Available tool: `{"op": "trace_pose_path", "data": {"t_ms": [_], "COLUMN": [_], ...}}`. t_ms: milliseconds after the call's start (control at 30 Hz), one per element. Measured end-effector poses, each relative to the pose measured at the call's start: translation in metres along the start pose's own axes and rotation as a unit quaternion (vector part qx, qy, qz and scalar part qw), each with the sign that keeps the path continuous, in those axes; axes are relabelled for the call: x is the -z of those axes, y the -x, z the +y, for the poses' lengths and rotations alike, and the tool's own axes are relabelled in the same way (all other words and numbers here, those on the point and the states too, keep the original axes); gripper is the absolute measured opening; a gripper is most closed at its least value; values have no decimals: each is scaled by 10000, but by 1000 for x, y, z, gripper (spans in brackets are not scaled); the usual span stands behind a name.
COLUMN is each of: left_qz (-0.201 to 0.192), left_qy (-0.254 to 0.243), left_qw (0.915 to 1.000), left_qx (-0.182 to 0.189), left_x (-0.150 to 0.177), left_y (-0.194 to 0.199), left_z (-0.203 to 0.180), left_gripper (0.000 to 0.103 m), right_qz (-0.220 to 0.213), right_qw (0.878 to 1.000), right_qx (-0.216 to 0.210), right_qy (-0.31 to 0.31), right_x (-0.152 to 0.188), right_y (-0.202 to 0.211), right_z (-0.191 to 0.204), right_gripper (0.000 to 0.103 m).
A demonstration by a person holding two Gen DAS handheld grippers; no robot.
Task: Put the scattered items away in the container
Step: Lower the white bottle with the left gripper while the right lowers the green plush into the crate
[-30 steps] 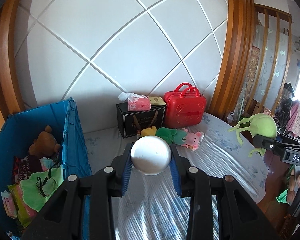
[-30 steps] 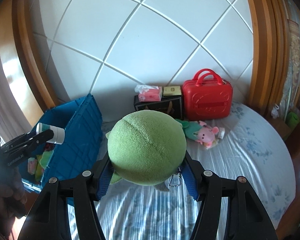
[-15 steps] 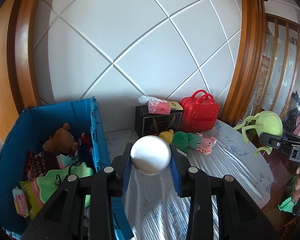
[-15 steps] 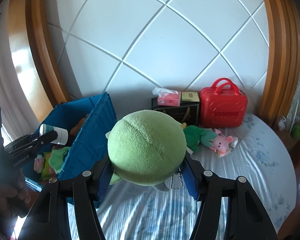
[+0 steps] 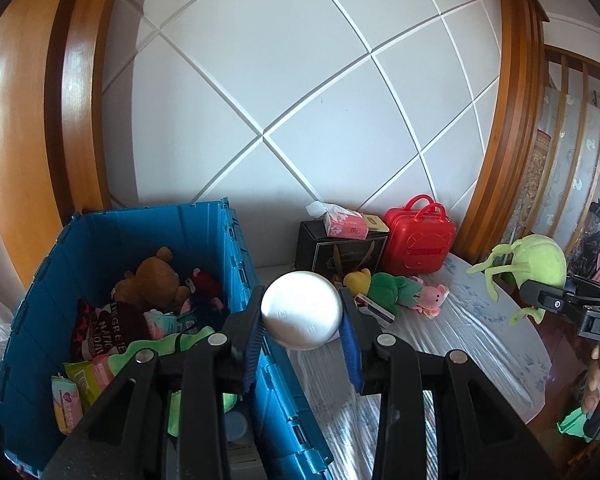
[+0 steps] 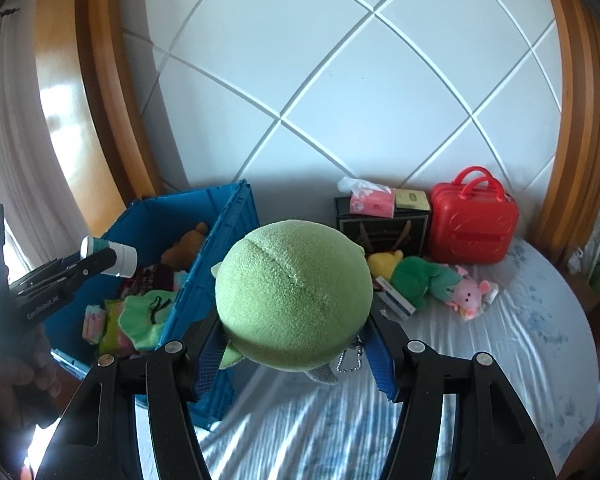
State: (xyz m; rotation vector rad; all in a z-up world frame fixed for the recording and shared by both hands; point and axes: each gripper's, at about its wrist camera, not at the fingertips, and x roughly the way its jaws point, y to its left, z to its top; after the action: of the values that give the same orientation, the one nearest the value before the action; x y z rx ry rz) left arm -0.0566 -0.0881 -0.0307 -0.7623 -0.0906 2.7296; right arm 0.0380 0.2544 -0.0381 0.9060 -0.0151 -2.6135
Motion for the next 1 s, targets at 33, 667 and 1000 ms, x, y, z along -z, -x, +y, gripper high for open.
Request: {"op": "trace_pose_path", "data": {"t_ms": [33,667,1000], "left_qz": [1,42,61], "left_qy": [7,330,562], "left_qw": [10000,9986,9957], "left_qx": [-5,-406,-737], "left_x": [0,13,21], "left_y": [1,21,32], "left_z": [3,94,142], "left_gripper": [34,34,34], "right_qz": [5,138,249], "right_qw": [10000,9985,9943], "right_qx": [-10,-460,-899], "right_qy": [17,271,523], "right_x": [0,-6,-17], "right_y": [-1,-38,-72], "right_z": [4,88,150], "right_gripper": [61,61,61]}}
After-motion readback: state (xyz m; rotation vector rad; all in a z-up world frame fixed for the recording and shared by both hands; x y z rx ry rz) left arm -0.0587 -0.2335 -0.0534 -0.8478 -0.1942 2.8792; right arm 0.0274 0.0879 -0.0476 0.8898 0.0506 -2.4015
